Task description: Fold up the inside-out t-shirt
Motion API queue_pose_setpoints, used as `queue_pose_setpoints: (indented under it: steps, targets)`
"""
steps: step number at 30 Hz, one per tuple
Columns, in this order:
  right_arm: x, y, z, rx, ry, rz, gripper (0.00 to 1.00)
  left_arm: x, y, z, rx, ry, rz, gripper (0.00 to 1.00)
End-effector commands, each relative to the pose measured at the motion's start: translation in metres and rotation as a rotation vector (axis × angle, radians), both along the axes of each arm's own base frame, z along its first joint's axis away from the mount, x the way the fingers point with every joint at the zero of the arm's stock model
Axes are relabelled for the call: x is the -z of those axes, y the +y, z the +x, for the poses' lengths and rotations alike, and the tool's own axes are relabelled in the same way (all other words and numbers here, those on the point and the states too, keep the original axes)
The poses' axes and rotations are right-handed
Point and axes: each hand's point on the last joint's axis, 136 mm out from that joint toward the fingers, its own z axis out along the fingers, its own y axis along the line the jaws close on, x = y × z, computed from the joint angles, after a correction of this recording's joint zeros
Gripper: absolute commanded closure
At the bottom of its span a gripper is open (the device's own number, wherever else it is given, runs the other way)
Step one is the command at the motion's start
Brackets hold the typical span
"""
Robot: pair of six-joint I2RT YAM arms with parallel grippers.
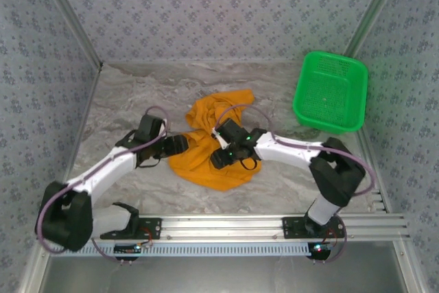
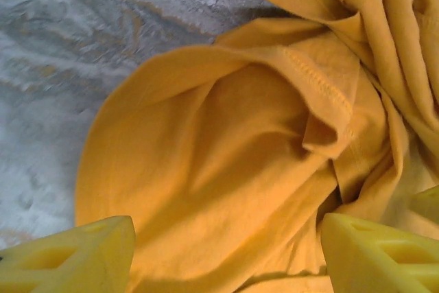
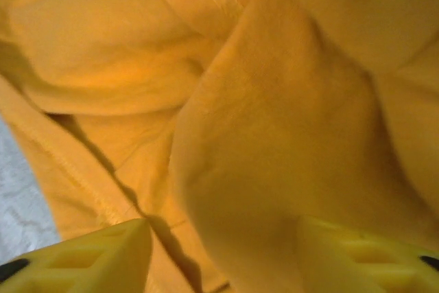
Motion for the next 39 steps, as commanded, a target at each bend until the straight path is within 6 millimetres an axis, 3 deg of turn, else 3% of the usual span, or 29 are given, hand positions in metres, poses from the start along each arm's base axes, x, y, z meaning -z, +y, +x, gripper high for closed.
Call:
queue_pose_setpoints:
  steps: [1, 2, 4, 6, 8, 11, 14, 15, 17, 18, 22, 23, 25, 29, 30, 31, 33, 35, 39]
  targets:
    - [0.004, 0.016, 0.017, 0.08, -0.037, 0.05, 0.62, -0.019, -0.016, 0.022, 0.048, -0.05, -0.022, 0.28]
    - [0.002, 0.017, 0.023, 0.095, -0.056, 0.044, 0.79, -0.019, -0.015, 0.026, 0.041, -0.051, -0.013, 0.28]
    - [-0.01, 0.012, 0.035, 0.133, -0.098, 0.035, 0.99, -0.024, -0.013, 0.032, 0.036, -0.047, -0.008, 0.28]
    - [-0.038, 0.009, 0.043, 0.133, -0.13, 0.067, 1.0, -0.036, -0.011, 0.035, 0.039, -0.059, -0.004, 0.28]
    - [-0.071, 0.018, 0.033, 0.034, -0.136, 0.135, 1.0, -0.051, -0.007, 0.037, 0.032, -0.079, -0.005, 0.27]
    - [-0.106, 0.039, -0.01, -0.188, -0.093, 0.243, 1.0, -0.073, 0.0, 0.037, 0.024, -0.102, -0.008, 0.27]
    - [-0.109, 0.048, -0.048, -0.271, 0.012, 0.358, 1.0, -0.086, -0.013, 0.035, 0.1, -0.141, -0.046, 0.26]
    - [-0.103, 0.035, -0.039, -0.201, -0.009, 0.308, 0.93, -0.083, -0.016, 0.037, 0.106, -0.142, -0.049, 0.26]
    - [-0.093, -0.001, 0.0, -0.024, -0.093, 0.193, 0.49, -0.075, -0.027, 0.041, 0.127, -0.142, -0.049, 0.26]
    - [-0.09, -0.022, 0.024, 0.082, -0.122, 0.142, 0.41, -0.067, -0.032, 0.043, 0.13, -0.127, -0.044, 0.26]
    - [-0.087, -0.048, 0.088, 0.269, -0.128, 0.123, 0.38, -0.03, -0.039, 0.046, 0.067, -0.043, -0.035, 0.26]
    - [-0.094, -0.042, 0.105, 0.286, -0.159, 0.138, 0.38, -0.02, -0.041, 0.045, 0.047, -0.02, -0.042, 0.26]
    - [-0.089, -0.031, 0.124, 0.29, -0.157, 0.145, 0.38, -0.008, -0.046, 0.044, 0.025, 0.014, -0.058, 0.26]
    - [-0.071, -0.003, 0.15, 0.278, -0.145, 0.116, 0.39, 0.006, -0.056, 0.044, 0.003, 0.045, -0.075, 0.3]
    - [-0.067, 0.002, 0.157, 0.282, -0.154, 0.098, 0.42, 0.008, -0.058, 0.046, -0.003, 0.047, -0.078, 0.36]
    - [-0.063, 0.005, 0.162, 0.288, -0.157, 0.087, 0.47, 0.01, -0.058, 0.048, -0.008, 0.049, -0.083, 0.49]
    - [-0.057, 0.007, 0.172, 0.311, -0.147, 0.069, 0.81, 0.009, -0.065, 0.051, 0.007, 0.048, -0.122, 0.76]
    - [-0.061, 0.004, 0.182, 0.339, -0.161, 0.065, 1.0, -0.003, -0.071, 0.053, 0.043, 0.041, -0.177, 0.97]
    - [-0.099, -0.012, 0.204, 0.389, -0.213, 0.096, 1.0, -0.052, -0.058, 0.064, 0.055, -0.003, -0.285, 1.0]
